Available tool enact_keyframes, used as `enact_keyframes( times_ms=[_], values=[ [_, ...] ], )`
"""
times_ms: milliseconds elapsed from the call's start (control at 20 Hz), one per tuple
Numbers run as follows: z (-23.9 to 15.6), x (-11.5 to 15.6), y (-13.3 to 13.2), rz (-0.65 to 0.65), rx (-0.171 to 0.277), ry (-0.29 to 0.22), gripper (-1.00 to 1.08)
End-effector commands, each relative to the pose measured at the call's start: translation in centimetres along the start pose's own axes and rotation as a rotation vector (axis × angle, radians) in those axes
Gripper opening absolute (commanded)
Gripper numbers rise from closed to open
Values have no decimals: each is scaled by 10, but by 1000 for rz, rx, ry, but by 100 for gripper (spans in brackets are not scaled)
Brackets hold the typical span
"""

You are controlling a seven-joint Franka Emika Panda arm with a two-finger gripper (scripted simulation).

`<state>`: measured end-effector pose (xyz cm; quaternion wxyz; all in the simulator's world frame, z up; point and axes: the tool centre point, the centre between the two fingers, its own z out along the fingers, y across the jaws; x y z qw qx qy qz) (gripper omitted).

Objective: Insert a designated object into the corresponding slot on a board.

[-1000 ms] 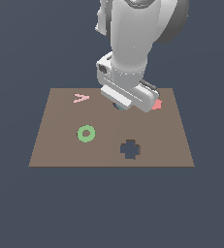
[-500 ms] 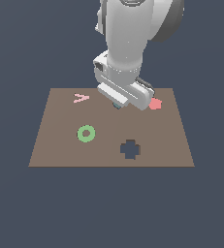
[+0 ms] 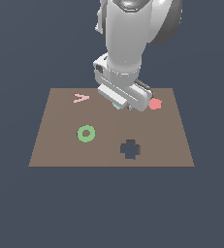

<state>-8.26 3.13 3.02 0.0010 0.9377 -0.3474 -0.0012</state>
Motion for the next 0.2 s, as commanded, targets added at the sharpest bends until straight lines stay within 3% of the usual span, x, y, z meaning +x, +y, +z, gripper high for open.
enact_keyframes(
  times_ms=[0, 150],
  values=[
    [0, 0, 0, 0, 0, 0, 100],
    [0, 0, 0, 0, 0, 0, 100]
  ],
)
